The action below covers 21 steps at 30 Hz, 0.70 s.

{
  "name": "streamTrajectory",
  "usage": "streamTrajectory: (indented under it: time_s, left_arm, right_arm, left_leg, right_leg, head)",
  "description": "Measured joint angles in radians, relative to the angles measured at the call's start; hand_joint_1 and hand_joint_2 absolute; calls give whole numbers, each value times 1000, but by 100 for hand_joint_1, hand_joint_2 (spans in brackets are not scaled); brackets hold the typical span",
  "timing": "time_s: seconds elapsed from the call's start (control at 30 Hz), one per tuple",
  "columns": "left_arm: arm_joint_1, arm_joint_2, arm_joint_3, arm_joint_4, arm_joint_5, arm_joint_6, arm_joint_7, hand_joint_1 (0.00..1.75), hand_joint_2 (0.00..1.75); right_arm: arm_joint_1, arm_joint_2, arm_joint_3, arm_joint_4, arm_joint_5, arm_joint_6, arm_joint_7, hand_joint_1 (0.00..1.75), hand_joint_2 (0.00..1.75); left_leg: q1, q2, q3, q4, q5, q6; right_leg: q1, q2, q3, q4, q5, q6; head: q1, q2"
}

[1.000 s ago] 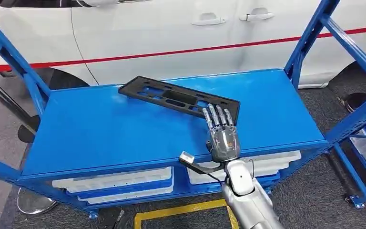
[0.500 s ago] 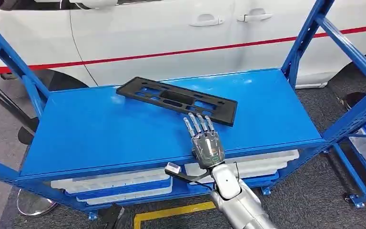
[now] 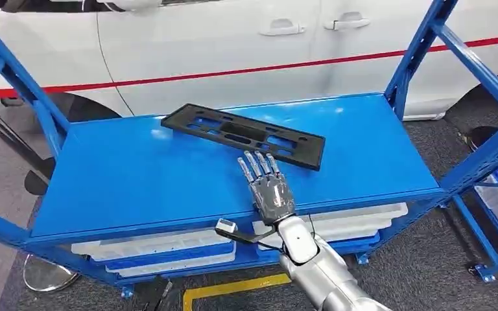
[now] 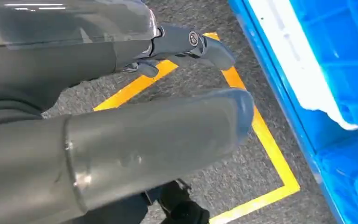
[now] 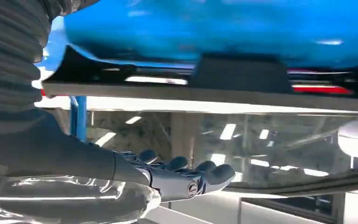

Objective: Take the parts from the cabinet and place them on the table.

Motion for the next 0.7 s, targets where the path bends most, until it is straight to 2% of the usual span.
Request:
streamTrajectory:
  time_s: [0.03,0.07,0.13,0.17,0.2,0.23,0.27,0.33,0.37,0.4,0.47,0.5,0.53,0.57,0.6,0.67,0.7]
  left_arm:
    - [1,-2,-1,0,0,0,0,0,0]
    - [0,-3,-2,0,2,0,0,0,0]
    - [-1,-3,-4,0,3,0,0,0,0]
    - [2,-3,-4,0,7,0,0,0,0]
    - [6,-3,-4,0,11,1,0,0,0]
    - [9,-3,-4,0,11,1,0,0,0]
    - [11,-3,-4,0,13,1,0,0,0]
    - [12,-3,-5,0,13,1,0,0,0]
    - [12,-4,-5,0,13,1,0,0,0]
    - [11,-4,-5,0,13,1,0,0,0]
    - [11,-3,-5,0,13,1,0,0,0]
    - [11,-4,-6,0,12,1,0,0,0]
    - [10,-3,-6,0,12,1,0,0,0]
    - [10,-4,-6,0,12,1,0,0,0]
    - [9,-4,-6,0,10,0,0,0,0]
    - [9,-4,-6,0,10,0,0,0,0]
    - [11,-4,-6,0,11,-1,0,0,0]
  right_arm:
    - [-2,2,0,0,0,0,-2,0,175]
    - [-3,2,0,0,0,0,-4,0,175]
    - [4,2,-15,-16,0,0,-16,0,175]
    - [14,2,-29,-29,0,0,-25,0,175]
    - [23,2,-43,-45,0,0,-33,0,175]
    - [32,2,-54,-60,-1,0,-40,0,175]
    - [37,2,-69,-78,-1,0,-50,0,175]
    - [40,4,-87,-105,-1,0,-60,0,175]
    - [39,5,-97,-113,-1,0,-63,0,175]
    - [41,10,-103,-119,0,0,-66,0,175]
    - [50,10,-113,-125,0,0,-65,0,175]
    - [53,10,-116,-125,0,0,-65,0,175]
    - [53,11,-117,-126,1,0,-61,0,175]
    - [53,12,-117,-126,1,0,-58,0,175]
    - [52,13,-117,-126,1,0,-56,0,175]
    - [55,13,-117,-126,1,0,-48,0,175]
    - [56,14,-117,-123,1,0,-40,0,175]
  left_leg:
    - [13,3,7,-14,11,8]
    - [9,3,9,-19,14,12]
    - [6,4,5,-16,13,20]
    - [5,4,5,-16,12,20]
    - [4,4,5,-14,11,22]
    - [4,4,5,-12,9,21]
    - [5,2,5,-8,6,20]
    - [5,1,5,7,-6,14]
    - [4,2,1,11,-10,10]
    - [-2,1,-4,22,-14,4]
    - [-1,1,-5,16,-12,-3]
    - [2,1,-5,14,-11,-7]
    - [2,1,-7,19,-18,-13]
    - [4,3,-12,38,-35,-19]
    - [5,3,-34,89,-68,-24]
    - [9,3,-106,243,-139,-32]
    - [10,3,-136,302,-154,-34]
  right_leg:
    - [1,0,-3,9,-8,5]
    - [3,0,-14,35,-31,8]
    - [1,0,-82,182,-112,11]
    - [0,0,-114,250,-135,13]
    - [-1,0,-134,286,-139,13]
    - [-1,0,-134,279,-122,13]
    - [-2,0,-113,231,-84,12]
    - [-2,-1,-31,63,7,7]
    - [0,0,-14,35,-14,2]
    - [4,2,-17,20,-9,-1]
    - [6,4,-19,22,-9,-6]
    - [7,5,-19,21,-9,-12]
    - [0,4,-15,13,-4,-20]
    - [-2,3,-13,9,-3,-23]
    - [-3,2,-13,9,-3,-28]
    - [-1,0,-13,10,-4,-30]
    - [-1,0,-14,10,-5,-31]
  head:
    - [0,0]
    - [1,0]
    - [1,0]
    - [0,0]
    - [0,0]
    - [0,0]
    - [0,0]
    - [0,0]
    - [0,0]
    - [0,0]
    - [0,0]
    - [0,0]
    - [0,0]
    - [0,0]
    - [0,0]
    - [0,0]
    - [0,0]
